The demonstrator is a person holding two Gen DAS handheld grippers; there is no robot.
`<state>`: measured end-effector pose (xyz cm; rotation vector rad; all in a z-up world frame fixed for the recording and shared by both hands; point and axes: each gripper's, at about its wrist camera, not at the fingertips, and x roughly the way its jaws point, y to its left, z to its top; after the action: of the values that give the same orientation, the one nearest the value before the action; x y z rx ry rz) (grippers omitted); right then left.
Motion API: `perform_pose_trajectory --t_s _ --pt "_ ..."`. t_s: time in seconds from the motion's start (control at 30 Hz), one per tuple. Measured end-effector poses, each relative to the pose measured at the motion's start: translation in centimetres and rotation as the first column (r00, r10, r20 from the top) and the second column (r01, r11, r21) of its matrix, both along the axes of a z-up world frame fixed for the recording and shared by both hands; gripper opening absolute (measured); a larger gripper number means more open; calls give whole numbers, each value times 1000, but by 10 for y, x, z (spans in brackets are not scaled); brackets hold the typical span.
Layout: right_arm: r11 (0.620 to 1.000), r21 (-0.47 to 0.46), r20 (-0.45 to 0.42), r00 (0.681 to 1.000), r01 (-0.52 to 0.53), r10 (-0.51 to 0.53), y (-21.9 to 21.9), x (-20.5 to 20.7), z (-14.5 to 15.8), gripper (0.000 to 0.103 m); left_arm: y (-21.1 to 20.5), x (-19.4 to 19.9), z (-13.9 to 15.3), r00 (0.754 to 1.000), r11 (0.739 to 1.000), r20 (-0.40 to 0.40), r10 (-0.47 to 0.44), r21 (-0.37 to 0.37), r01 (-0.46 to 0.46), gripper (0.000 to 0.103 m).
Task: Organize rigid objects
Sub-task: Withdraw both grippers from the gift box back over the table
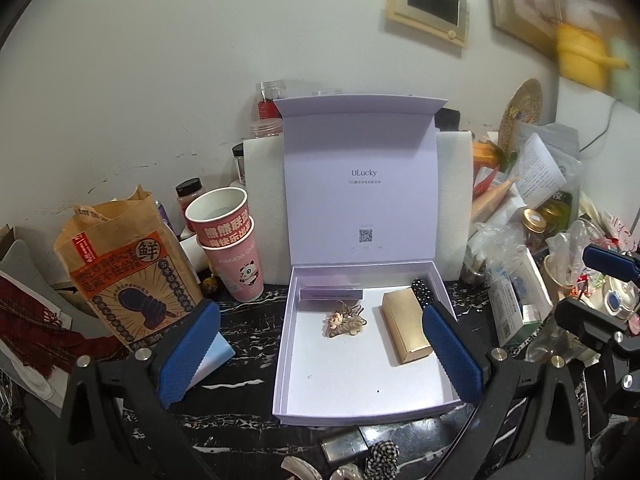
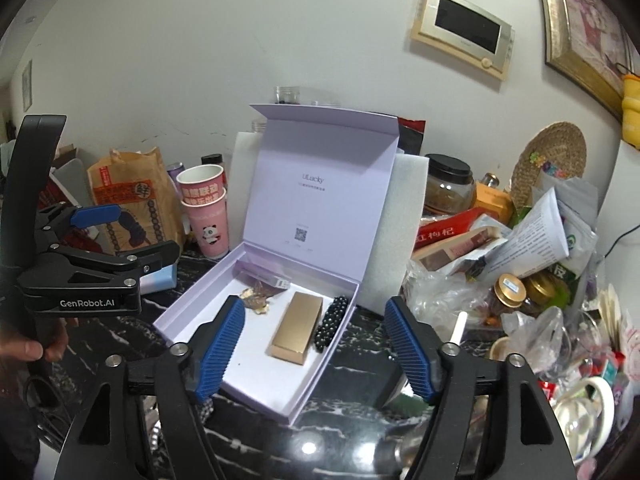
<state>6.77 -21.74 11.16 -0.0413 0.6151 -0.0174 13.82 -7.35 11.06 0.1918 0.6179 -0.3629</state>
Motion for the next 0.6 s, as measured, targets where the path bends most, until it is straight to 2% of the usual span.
perform_pose_trajectory --t_s 0.17,0.4,0.6 --pt "1000 -6 6 1000 -15 15 10 -20 0 75 9 -22 4 999 999 -14 -30 -15 30 103" --pt "999 -19 25 999 -48 48 29 -49 0 75 23 -58 8 999 1000 47 -1 21 0 103" --pt "997 -23 30 997 -75 75 43 -73 -4 76 35 -80 7 999 1000 41 3 26 -4 103"
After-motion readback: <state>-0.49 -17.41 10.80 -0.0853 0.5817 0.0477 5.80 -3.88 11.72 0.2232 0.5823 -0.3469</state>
